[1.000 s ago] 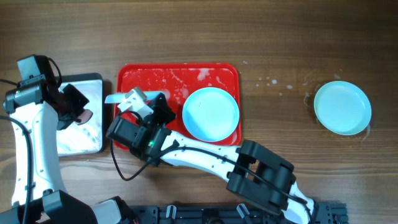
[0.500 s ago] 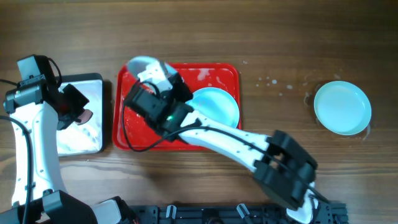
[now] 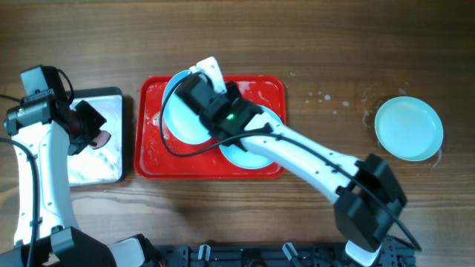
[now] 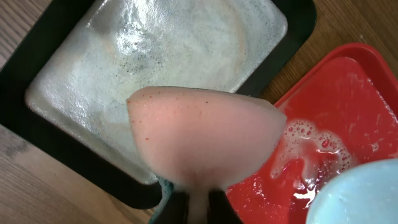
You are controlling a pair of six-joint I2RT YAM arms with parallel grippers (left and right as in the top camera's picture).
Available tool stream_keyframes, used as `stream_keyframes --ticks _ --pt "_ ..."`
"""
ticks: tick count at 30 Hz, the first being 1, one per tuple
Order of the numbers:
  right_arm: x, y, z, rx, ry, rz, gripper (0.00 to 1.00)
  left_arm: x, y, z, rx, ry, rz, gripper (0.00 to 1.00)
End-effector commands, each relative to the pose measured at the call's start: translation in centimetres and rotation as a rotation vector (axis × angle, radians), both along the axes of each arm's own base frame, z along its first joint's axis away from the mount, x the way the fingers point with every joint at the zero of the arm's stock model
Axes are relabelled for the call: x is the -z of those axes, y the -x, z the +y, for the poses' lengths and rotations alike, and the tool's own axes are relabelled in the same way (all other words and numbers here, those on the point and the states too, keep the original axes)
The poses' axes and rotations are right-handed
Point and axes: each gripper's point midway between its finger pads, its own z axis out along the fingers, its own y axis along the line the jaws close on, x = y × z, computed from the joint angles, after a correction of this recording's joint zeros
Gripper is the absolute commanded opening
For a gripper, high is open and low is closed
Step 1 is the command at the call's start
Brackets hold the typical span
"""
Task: Clean dirty plates on tray and stack at the side
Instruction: 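Carry the plate right and stack it on the cleaned plate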
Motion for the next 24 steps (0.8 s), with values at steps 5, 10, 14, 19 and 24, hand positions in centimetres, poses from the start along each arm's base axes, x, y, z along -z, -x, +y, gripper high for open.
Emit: stream_keyframes --ticks 5,10,14,19,24 --pt "-4.6 1.1 -2.3 -0.011 -0.303 0.171 0.04 -1.0 -0.2 0.2 -0.017 -0.006 -0.032 0.04" --pt "-8.2 0.8 -7.6 0.101 -0.363 0.159 0.04 -1.0 -0.2 0.2 -0.017 -0.006 -0.032 0.04" --pt "-10.1 1.1 -12.8 0.232 -0.392 0.158 0.04 -1.0 -0.2 0.2 -0.017 -0.006 -0.032 0.04" --pt "-10.9 1.8 -19.9 0.41 -0.393 0.174 0.04 -1.0 -0.2 0.2 -0.017 -0.006 -0.032 0.04" --pt "-11.0 2.6 -26.1 0.573 -0.387 0.187 0.04 -1.0 -0.2 0.2 -0.017 -0.006 -0.032 0.04"
